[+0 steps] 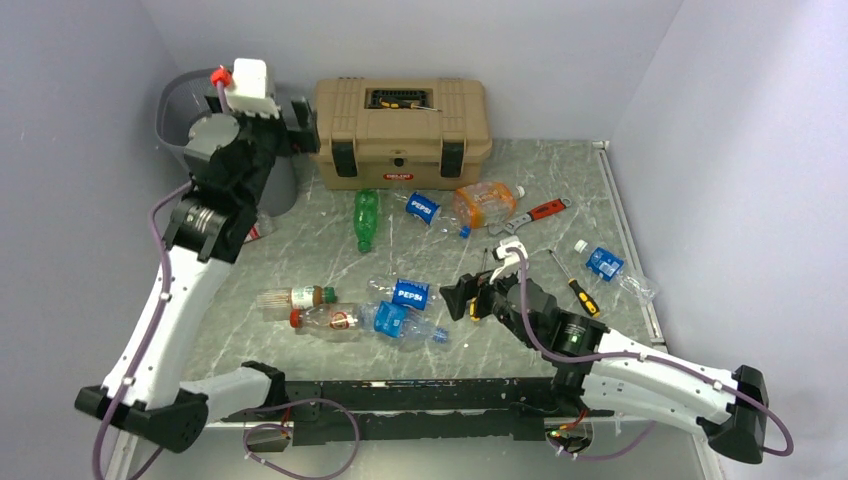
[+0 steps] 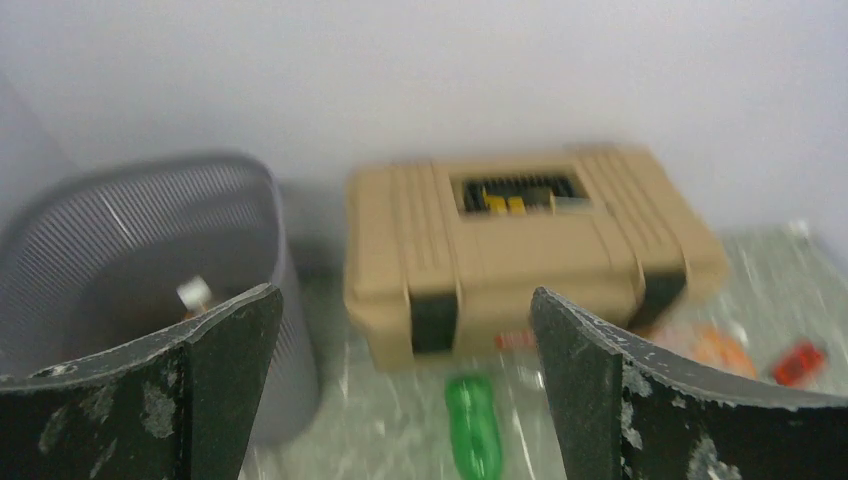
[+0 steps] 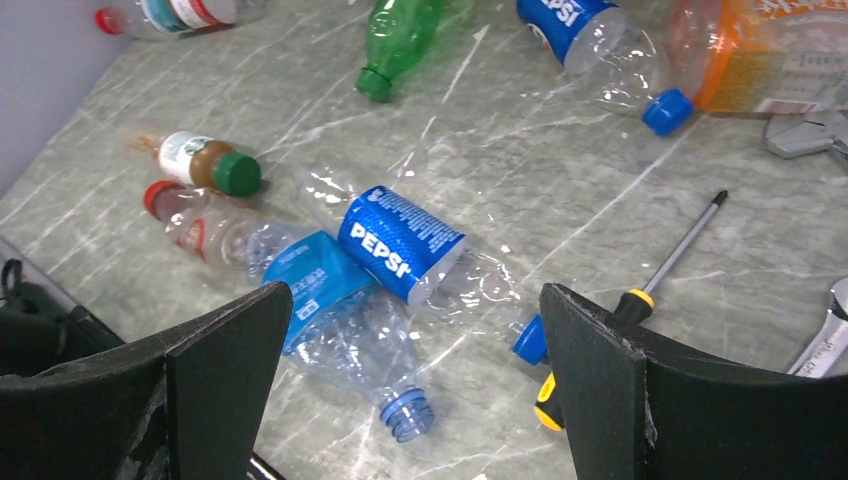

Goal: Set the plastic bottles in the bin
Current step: Place the plastic bottle in the trash bin, then move the plastic bottle to the center of the board.

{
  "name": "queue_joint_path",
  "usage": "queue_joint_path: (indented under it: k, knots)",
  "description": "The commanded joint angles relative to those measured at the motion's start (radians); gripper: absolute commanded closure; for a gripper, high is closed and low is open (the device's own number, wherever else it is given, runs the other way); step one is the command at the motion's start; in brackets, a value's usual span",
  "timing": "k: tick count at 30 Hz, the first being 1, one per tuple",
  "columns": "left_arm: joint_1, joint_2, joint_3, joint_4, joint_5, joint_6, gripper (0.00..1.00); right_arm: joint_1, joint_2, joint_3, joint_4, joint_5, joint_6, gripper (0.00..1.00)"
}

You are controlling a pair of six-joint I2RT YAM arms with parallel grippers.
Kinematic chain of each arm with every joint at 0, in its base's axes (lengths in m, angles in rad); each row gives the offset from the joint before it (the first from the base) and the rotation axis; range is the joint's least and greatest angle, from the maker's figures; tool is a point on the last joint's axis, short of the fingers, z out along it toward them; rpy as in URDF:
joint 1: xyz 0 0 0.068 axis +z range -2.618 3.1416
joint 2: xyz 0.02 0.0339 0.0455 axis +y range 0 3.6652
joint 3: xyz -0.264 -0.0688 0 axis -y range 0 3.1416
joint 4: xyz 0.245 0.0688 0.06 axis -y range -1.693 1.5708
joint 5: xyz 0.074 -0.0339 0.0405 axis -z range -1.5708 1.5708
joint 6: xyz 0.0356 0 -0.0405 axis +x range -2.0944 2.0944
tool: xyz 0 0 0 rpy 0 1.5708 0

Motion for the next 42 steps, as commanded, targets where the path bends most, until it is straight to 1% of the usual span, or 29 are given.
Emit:
queue_joint_path:
  k: [1, 4, 6, 9, 12, 15, 17, 19, 23, 24, 26, 27, 29, 30, 31, 33, 35, 38, 42]
  knots:
    - [-0.066, -0.025, -0.122, -0.369, 0.127, -0.048, 0.01, 0.001, 0.036, 0.036, -0.010, 0.087, -0.020, 0.00]
    - [-0.080, -0.082, -0.262, -0.416, 0.226, -0.071, 0.01, -0.001, 0.118, 0.052, -0.020, -0.006, -0.054, 0.00]
    - [-0.080, -0.112, -0.341, -0.413, 0.315, -0.071, 0.01, -0.001, 0.191, 0.059, -0.026, -0.027, -0.033, 0.00]
    - [-0.080, -0.153, -0.462, -0.324, 0.398, -0.114, 0.01, -0.001, 0.297, 0.070, -0.029, -0.038, 0.018, 0.00]
    - [-0.079, -0.157, -0.535, -0.231, 0.473, -0.198, 0.01, -0.001, 0.340, 0.059, -0.007, -0.064, 0.104, 0.01]
    - [-0.079, -0.146, -0.583, -0.192, 0.531, -0.232, 0.00, -0.001, 0.309, 0.010, 0.059, -0.142, 0.169, 0.01]
    - [-0.079, -0.132, -0.590, -0.203, 0.562, -0.240, 0.01, -0.001, 0.299, -0.024, 0.115, -0.226, 0.160, 0.03]
    - [-0.079, -0.116, -0.581, -0.234, 0.565, -0.248, 0.01, 0.001, 0.312, -0.050, 0.141, -0.296, 0.143, 0.04]
    - [-0.080, -0.113, -0.574, -0.267, 0.533, -0.255, 0.01, 0.013, 0.353, -0.071, 0.155, -0.372, 0.105, 0.04]
    - [-0.080, -0.119, -0.574, -0.266, 0.529, -0.255, 0.00, 0.024, 0.364, -0.065, 0.140, -0.350, 0.102, 0.04]
    - [-0.080, -0.132, -0.578, -0.264, 0.521, -0.255, 0.01, 0.061, 0.378, -0.045, 0.085, -0.241, 0.120, 0.05]
    - [-0.080, -0.140, -0.579, -0.265, 0.514, -0.255, 0.01, 0.069, 0.374, -0.033, 0.038, -0.173, 0.142, 0.05]
    - [-0.080, -0.156, -0.583, -0.265, 0.490, -0.253, 0.01, 0.079, 0.329, -0.023, -0.014, -0.086, 0.193, 0.05]
    - [-0.080, -0.167, -0.587, -0.264, 0.479, -0.253, 0.01, 0.080, 0.286, -0.030, -0.013, -0.075, 0.212, 0.05]
    - [-0.081, -0.175, -0.590, -0.261, 0.469, -0.253, 0.00, 0.081, 0.227, -0.043, 0.002, -0.096, 0.224, 0.05]
    - [-0.080, -0.189, -0.594, -0.254, 0.458, -0.254, 0.00, 0.080, 0.188, -0.071, 0.062, -0.163, 0.235, 0.05]
    - [-0.081, -0.195, -0.594, -0.252, 0.454, -0.254, 0.01, 0.084, 0.231, -0.054, 0.056, -0.189, 0.223, 0.04]
    - [-0.081, -0.198, -0.594, -0.255, 0.457, -0.255, 0.01, 0.115, 0.351, -0.001, 0.011, -0.115, 0.166, 0.04]
    - [-0.085, -0.202, -0.599, -0.257, 0.449, -0.259, 0.01, 0.166, 0.470, 0.068, 0.029, -0.067, 0.047, 0.04]
